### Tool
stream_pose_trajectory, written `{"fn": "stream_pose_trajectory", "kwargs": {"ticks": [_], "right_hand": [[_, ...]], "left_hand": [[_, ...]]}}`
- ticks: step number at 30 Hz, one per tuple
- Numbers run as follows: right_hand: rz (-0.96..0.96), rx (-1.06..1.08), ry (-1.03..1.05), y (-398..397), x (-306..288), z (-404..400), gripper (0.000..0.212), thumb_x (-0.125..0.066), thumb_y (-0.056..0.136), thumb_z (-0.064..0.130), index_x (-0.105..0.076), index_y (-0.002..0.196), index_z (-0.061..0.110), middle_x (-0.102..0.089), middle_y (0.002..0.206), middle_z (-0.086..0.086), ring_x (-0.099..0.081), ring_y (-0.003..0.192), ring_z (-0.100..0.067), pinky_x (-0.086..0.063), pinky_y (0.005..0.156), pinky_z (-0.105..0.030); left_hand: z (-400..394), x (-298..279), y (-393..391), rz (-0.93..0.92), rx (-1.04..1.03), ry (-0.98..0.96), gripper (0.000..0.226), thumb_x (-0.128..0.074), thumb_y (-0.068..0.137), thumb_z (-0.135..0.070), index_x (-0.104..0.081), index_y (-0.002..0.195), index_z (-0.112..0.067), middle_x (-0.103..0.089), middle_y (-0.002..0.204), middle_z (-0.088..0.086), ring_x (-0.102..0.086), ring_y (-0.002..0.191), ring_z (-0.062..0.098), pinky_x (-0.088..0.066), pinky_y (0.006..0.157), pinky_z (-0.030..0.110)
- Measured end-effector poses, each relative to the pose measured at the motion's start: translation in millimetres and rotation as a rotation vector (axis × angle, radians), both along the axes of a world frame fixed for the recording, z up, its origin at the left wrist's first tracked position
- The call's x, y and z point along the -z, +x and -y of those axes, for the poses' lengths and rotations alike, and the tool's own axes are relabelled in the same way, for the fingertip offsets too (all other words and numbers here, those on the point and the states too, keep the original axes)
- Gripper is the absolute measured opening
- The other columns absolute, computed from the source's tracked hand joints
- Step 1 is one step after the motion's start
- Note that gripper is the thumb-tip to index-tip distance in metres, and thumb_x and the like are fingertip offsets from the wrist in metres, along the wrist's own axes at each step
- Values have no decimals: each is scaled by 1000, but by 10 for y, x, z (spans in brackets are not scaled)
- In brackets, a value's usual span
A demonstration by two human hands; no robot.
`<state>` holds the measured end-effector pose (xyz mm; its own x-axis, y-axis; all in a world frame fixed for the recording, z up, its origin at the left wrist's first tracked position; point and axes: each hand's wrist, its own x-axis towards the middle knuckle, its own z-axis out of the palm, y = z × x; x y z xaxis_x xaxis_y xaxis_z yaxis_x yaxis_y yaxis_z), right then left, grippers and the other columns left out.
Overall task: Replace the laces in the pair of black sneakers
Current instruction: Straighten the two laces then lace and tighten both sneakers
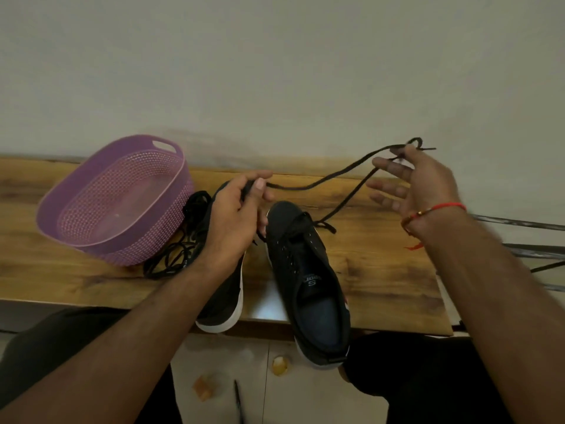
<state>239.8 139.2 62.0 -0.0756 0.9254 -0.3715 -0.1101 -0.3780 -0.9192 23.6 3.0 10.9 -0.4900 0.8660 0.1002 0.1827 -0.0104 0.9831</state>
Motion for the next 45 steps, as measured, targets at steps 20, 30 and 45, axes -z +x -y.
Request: {"fn": "stream_pose_trajectory", "kwargs": {"ticks": [20,30,45], "right_hand": [[200,-874,504,-323,180,349,23,-61,98,25,-62,91,3,-63,69,-7,-62,71,-31,-50,73,-44],[709,-141,667,-11,212,-78,30,-61,96,40,-65,109,14,-60,92,4,-57,89,-15,-42,78,-11],[-19,109,243,-33,83,-128,22,-50,98,4,-63,83,15,-53,56,3,-38,43,-9,-25,38,-19]], "left_hand": [[-79,-98,119,125,304,31,21,-58,101,-17,-64,122,-17,-70,80,0,-51,54,13,-39,48,16],[-13,-79,-97,38,226,-24,22,-62,100,-13,-73,118,-20,-77,98,0,-53,61,17,-52,60,28],[-63,-109,-118,-118,240,-104,21,-69,95,-23,-74,114,-17,-74,87,1,-56,55,-9,-41,53,6]]}}
